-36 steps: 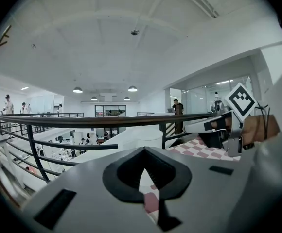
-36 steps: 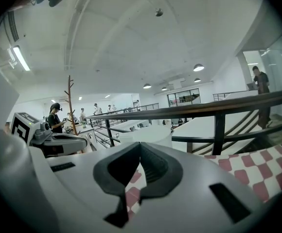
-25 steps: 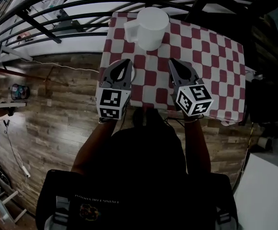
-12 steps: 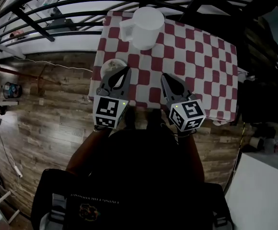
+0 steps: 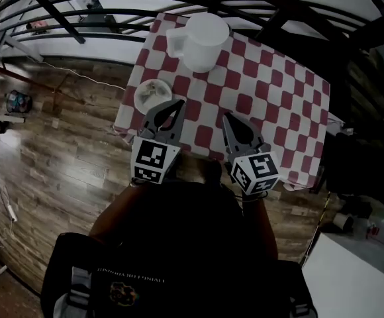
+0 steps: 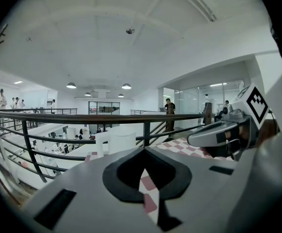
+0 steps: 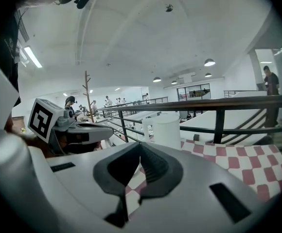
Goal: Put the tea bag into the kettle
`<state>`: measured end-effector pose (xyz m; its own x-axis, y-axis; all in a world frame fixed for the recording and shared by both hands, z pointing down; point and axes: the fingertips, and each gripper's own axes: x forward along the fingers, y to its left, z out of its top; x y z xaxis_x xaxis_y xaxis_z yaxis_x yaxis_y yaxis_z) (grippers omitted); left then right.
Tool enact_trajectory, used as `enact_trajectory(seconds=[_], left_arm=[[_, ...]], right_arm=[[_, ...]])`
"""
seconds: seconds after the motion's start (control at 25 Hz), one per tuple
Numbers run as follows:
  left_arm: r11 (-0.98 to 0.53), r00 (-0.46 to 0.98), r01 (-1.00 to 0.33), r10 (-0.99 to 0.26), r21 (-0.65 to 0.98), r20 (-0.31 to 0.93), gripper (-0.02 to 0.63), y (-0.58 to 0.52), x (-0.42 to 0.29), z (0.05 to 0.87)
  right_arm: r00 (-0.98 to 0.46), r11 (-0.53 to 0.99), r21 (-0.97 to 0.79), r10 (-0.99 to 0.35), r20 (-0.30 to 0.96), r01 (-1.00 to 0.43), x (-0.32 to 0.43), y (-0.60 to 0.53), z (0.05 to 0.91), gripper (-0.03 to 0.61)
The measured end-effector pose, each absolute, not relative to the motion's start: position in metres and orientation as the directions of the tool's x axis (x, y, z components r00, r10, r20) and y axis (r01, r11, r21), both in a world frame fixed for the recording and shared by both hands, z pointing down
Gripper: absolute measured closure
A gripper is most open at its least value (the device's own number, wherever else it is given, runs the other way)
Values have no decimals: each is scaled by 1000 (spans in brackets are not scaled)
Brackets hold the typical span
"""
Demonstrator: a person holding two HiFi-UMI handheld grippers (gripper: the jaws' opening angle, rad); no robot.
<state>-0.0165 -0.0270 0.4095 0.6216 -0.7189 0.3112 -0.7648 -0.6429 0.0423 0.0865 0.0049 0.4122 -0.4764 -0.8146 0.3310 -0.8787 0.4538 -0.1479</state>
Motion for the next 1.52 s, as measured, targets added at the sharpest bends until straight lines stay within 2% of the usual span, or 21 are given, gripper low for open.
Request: enact_trajectory(seconds=[0.36, 0.72, 1.04, 1.52], left_arm=[[-559, 539, -828, -776, 38, 326, 609, 8, 14, 409], [-504, 493, -862, -802, 60, 338, 609, 56, 26, 415], [-512, 503, -856, -792, 74, 346, 609, 78, 29, 421], [-555, 539, -829, -757, 71, 369, 609, 66, 27, 423]], right_arm=[[-590, 567, -173, -741, 319, -805, 112, 23, 421, 564], [-624, 600, -179, -721, 302, -780, 135, 54, 426, 565], [-648, 627, -168, -717, 256, -761, 132, 74, 419, 565], [-636, 610, -182, -727, 260, -771, 127, 72, 421, 565]])
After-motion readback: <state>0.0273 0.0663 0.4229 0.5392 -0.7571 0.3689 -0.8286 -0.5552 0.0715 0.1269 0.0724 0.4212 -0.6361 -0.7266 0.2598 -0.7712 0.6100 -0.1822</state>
